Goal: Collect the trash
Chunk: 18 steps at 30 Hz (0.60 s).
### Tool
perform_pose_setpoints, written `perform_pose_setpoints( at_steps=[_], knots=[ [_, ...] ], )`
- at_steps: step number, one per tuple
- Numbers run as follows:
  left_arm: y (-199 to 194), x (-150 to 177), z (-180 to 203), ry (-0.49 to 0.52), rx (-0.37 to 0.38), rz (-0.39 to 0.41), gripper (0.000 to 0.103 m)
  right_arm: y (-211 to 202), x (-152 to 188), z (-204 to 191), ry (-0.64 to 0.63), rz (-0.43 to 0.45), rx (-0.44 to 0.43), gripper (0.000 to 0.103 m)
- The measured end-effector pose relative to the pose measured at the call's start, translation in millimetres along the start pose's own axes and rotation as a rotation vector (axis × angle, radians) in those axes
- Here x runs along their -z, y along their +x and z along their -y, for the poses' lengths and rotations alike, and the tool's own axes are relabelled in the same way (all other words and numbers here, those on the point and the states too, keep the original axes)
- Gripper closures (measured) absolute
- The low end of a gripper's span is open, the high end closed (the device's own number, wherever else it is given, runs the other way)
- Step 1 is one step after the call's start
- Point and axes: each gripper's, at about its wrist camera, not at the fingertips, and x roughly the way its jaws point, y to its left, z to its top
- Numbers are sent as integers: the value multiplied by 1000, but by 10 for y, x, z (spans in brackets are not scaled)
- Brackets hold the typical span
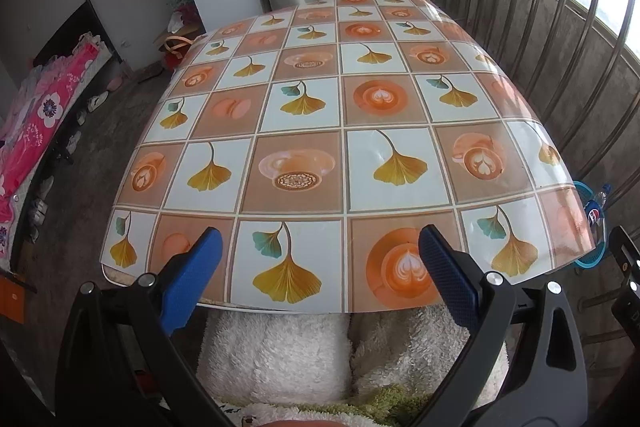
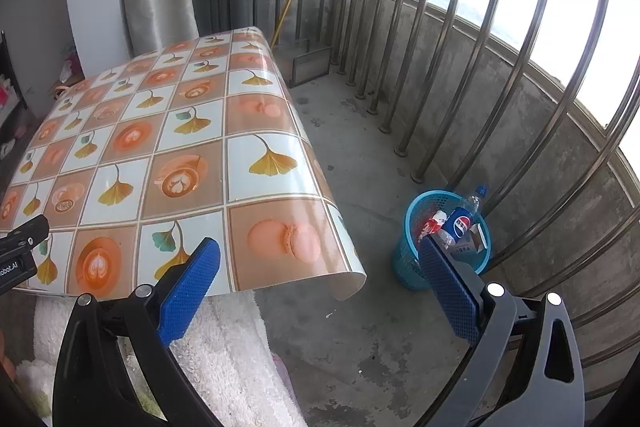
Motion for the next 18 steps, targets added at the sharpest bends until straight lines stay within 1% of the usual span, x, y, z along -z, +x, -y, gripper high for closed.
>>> perform_pose_setpoints(
  at_steps=[18],
  knots=[
    [70,18,-101,-5,6,-9,9,-1,-35,-20,-12,5,-2,6]
  ],
)
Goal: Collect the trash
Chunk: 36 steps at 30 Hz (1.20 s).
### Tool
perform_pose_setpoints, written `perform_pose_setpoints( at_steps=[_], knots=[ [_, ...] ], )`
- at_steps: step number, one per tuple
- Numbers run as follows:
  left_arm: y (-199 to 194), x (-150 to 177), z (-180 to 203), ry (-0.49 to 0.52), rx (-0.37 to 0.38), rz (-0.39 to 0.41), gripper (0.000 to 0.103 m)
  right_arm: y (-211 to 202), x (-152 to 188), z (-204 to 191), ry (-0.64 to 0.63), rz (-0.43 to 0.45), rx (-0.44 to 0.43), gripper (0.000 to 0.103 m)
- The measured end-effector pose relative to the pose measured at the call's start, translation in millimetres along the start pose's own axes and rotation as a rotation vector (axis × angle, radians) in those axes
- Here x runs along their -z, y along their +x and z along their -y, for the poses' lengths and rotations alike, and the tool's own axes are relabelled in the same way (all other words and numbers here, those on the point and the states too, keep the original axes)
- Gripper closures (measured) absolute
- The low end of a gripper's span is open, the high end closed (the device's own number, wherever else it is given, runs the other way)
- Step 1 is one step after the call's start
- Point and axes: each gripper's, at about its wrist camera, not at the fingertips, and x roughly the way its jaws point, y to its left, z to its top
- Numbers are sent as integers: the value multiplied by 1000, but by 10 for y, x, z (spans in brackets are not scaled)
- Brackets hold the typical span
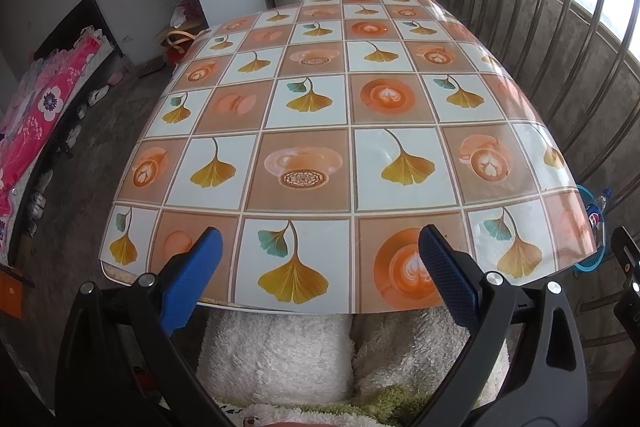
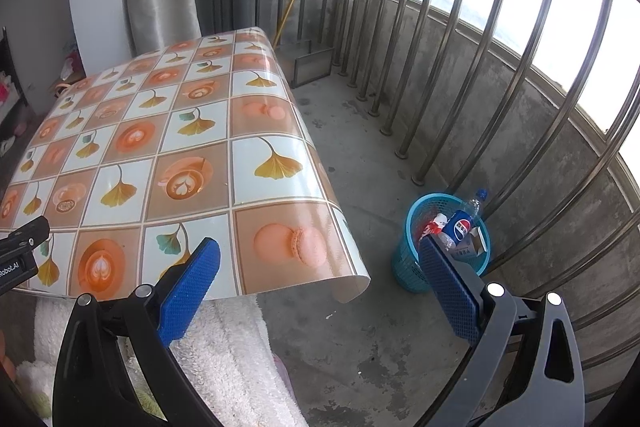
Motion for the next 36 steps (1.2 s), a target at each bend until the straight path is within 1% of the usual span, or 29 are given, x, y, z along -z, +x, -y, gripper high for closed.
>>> perform_pose_setpoints(
  at_steps=[36],
  knots=[
    [5,-1,-23,1,3,-9,9,-6,-1,8,-3,0,-1,6]
  ],
)
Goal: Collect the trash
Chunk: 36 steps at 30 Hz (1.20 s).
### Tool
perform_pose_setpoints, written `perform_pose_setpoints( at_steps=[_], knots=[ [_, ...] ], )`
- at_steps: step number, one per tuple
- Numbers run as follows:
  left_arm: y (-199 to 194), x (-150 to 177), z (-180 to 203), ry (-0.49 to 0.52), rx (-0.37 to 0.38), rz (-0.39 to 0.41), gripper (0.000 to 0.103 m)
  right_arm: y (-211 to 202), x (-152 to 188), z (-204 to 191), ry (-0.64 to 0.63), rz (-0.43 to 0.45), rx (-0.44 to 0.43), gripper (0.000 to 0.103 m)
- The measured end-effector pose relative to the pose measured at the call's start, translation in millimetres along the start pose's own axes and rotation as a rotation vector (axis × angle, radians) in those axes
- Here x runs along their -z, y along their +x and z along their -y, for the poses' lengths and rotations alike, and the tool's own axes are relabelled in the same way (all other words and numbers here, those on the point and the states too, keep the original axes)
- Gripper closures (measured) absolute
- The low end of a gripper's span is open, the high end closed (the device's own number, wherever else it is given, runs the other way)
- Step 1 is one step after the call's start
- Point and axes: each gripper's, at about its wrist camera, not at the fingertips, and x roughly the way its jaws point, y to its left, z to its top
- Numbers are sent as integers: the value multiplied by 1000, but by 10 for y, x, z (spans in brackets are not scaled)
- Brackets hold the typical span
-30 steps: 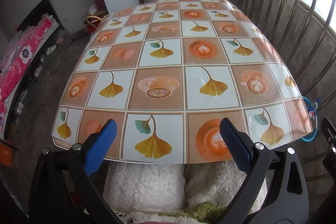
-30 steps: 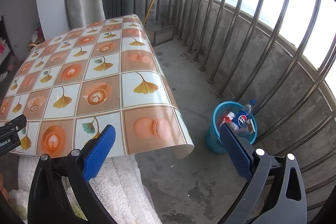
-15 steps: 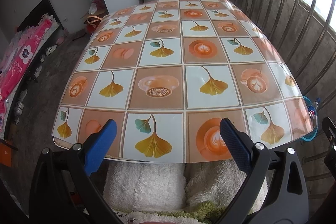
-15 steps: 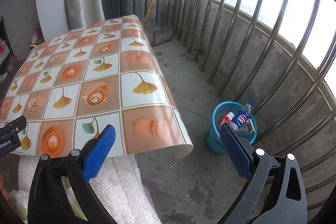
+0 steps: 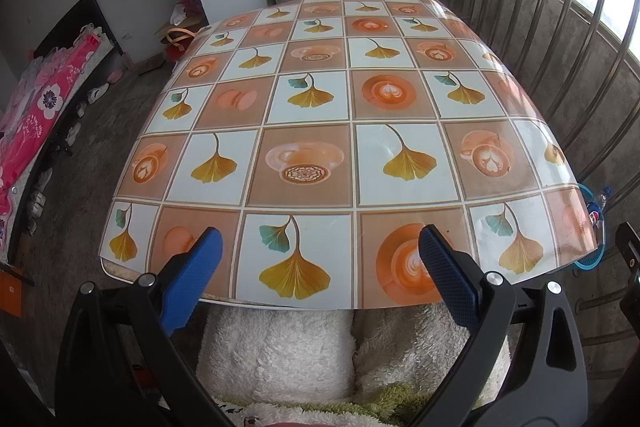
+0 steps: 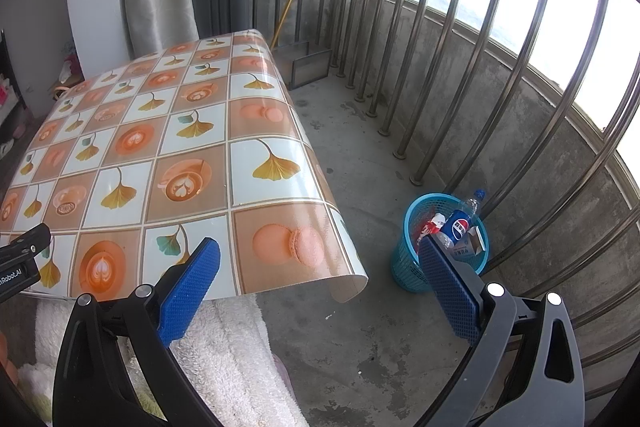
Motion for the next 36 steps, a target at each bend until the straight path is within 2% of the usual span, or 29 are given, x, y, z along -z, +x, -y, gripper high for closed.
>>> perform_pose_setpoints(
  at_steps=[36],
  knots=[
    [2,-16,-30,4,3,1,9,-47,-50,-39,1,4,-2,6]
  ],
)
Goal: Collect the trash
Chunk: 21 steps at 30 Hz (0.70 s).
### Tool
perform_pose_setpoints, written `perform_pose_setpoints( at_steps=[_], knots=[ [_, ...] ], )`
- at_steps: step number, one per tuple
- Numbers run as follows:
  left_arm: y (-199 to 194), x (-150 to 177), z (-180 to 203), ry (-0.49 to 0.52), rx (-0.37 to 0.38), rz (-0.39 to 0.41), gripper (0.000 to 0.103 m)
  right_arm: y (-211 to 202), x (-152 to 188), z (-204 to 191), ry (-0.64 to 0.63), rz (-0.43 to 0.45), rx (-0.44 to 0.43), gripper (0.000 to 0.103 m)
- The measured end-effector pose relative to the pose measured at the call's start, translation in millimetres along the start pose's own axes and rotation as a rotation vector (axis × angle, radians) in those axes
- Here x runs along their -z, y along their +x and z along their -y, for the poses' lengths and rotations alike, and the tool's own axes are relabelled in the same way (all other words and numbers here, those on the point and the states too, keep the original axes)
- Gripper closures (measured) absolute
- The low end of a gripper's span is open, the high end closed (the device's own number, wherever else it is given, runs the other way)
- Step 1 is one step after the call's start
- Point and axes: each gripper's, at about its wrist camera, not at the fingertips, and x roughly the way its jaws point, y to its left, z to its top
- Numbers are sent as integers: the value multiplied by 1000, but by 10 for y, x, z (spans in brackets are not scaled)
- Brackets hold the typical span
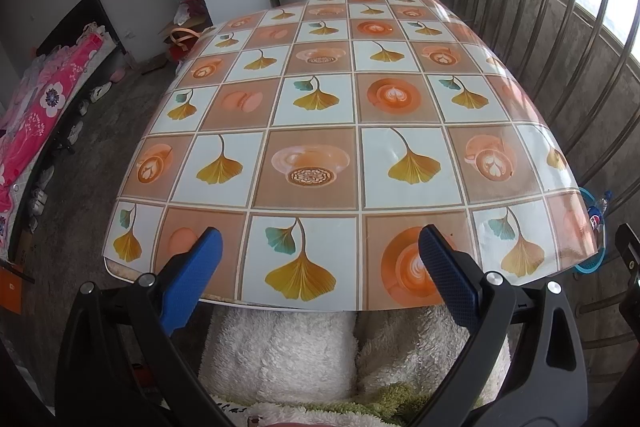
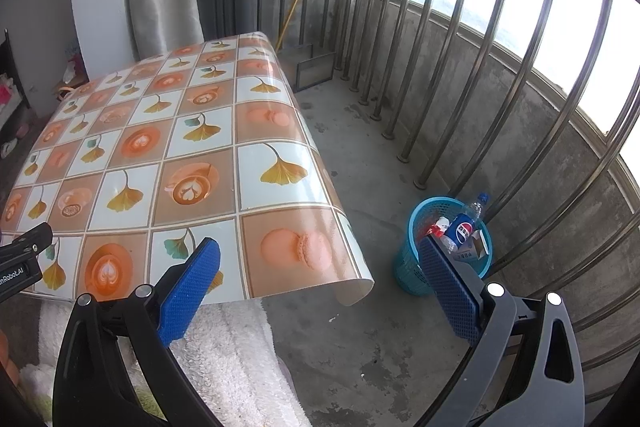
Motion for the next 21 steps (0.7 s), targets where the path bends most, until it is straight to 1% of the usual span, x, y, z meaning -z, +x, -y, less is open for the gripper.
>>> perform_pose_setpoints(
  at_steps=[21],
  knots=[
    [-5,0,-10,0,-1,-2,9,-1,7,-10,2,1,1,6]
  ],
)
